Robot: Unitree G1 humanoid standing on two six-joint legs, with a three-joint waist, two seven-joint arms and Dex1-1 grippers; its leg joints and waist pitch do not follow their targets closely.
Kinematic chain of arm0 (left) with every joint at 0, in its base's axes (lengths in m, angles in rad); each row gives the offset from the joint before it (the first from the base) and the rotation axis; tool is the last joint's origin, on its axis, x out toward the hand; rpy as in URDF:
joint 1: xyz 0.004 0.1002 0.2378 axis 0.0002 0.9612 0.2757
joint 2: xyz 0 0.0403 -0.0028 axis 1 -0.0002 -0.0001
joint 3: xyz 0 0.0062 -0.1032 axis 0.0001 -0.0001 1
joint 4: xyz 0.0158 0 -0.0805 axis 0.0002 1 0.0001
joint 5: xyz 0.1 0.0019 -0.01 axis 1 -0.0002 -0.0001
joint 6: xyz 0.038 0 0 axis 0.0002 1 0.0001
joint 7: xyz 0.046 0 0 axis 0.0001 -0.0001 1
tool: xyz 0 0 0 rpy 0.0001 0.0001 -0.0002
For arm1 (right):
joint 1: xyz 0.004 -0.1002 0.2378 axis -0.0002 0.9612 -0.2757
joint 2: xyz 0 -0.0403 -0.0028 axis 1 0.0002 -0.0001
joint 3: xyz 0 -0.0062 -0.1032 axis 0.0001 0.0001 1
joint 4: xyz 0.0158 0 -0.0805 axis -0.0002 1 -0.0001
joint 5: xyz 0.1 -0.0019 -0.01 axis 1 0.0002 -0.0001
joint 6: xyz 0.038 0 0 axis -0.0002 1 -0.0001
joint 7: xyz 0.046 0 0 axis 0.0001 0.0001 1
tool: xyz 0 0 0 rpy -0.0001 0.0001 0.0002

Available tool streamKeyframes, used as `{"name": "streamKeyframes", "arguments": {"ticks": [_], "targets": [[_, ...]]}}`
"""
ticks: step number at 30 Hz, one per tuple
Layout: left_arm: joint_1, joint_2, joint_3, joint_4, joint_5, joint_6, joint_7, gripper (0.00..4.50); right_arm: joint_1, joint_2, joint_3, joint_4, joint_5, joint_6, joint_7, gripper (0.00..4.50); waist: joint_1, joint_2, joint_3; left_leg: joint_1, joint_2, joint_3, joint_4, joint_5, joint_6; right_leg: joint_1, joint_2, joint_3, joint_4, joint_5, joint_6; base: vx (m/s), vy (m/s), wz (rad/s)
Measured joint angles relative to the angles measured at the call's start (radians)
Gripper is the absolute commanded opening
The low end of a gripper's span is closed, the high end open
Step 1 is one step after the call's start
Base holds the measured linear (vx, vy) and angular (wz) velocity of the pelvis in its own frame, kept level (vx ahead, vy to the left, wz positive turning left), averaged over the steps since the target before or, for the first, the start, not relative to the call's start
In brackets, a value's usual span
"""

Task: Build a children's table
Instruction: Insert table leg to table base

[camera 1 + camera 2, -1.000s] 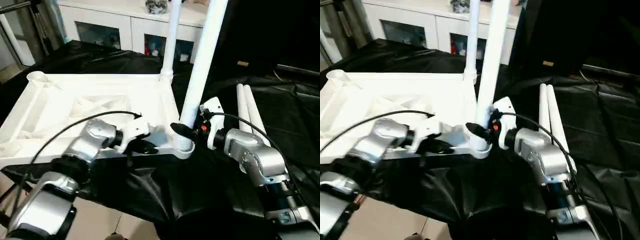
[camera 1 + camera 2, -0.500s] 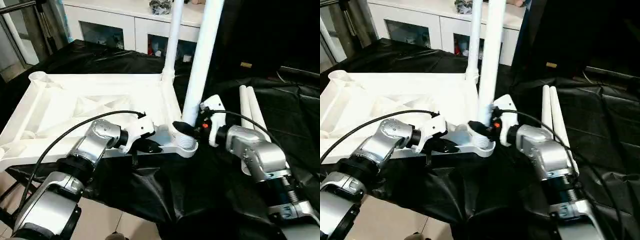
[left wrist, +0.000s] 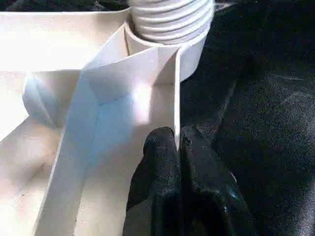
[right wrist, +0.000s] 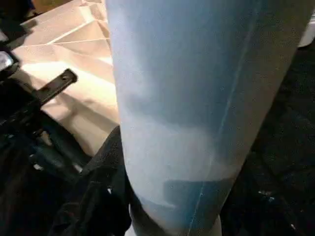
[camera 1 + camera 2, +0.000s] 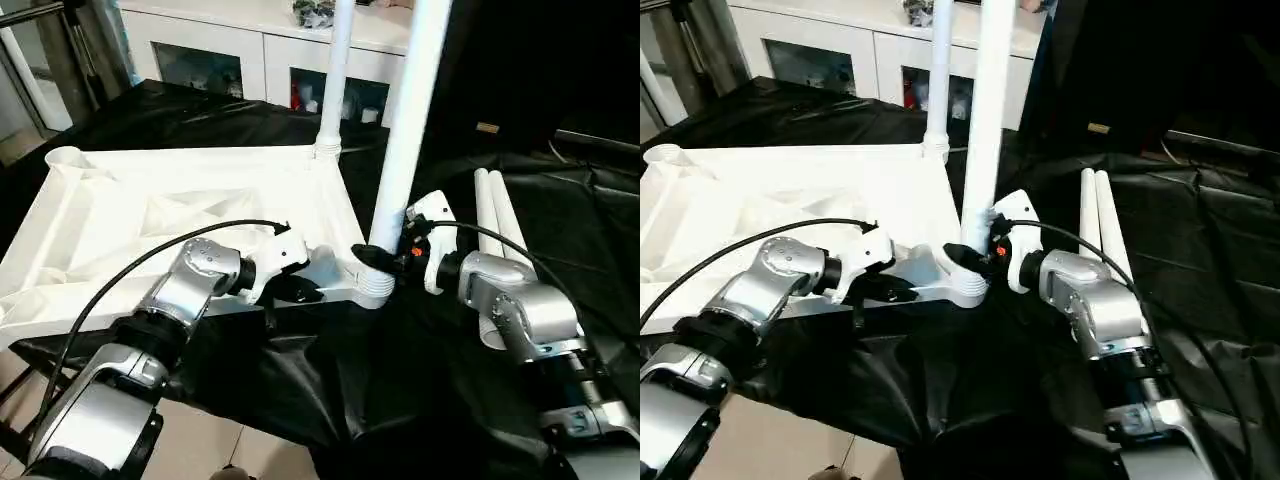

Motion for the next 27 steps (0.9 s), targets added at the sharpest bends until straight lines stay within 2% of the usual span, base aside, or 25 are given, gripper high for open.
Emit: {"name": "streamKeyframes", "arguments": {"ticks": [11, 18, 23, 27], "targets": [[0.001, 0.001, 0.003, 0.001, 0.000, 0.001, 0.006, 0.00, -0.018, 0.039, -0.049, 0.085, 0.024, -0.035, 0.002, 1.89, -0.003, 0.000, 0.000, 0.001, 0.000, 0.000, 0.000, 0.000, 0.000, 0.000, 0.000, 0.000, 0.000, 0.000, 0.000, 0.000, 0.000, 0.00], [0.001, -0.008, 0.003, 0.001, 0.000, 0.005, 0.011, 0.00, 0.054, 0.072, -0.139, 0.083, 0.101, -0.062, -0.006, 1.89, 0.002, 0.004, -0.001, 0.001, 0.000, 0.000, -0.002, 0.000, 0.000, 0.000, 0.000, 0.000, -0.002, 0.000, 0.000, 0.000, 0.000, 0.00], [0.001, -0.013, 0.004, 0.007, -0.002, 0.004, 0.016, 0.00, 0.096, 0.095, -0.161, 0.071, 0.115, -0.109, -0.008, 1.88, 0.003, 0.013, -0.002, 0.001, 0.000, -0.001, -0.002, 0.000, 0.001, 0.001, 0.000, 0.000, -0.004, 0.000, 0.000, 0.000, 0.000, 0.00], [0.001, -0.019, 0.004, 0.027, -0.002, -0.011, 0.020, 0.00, 0.170, 0.106, -0.146, 0.039, 0.091, -0.208, -0.017, 1.88, 0.004, 0.022, -0.008, 0.001, 0.000, -0.001, -0.004, -0.001, 0.001, 0.004, 0.000, -0.001, -0.008, 0.000, 0.000, 0.000, 0.000, 0.00]]}}
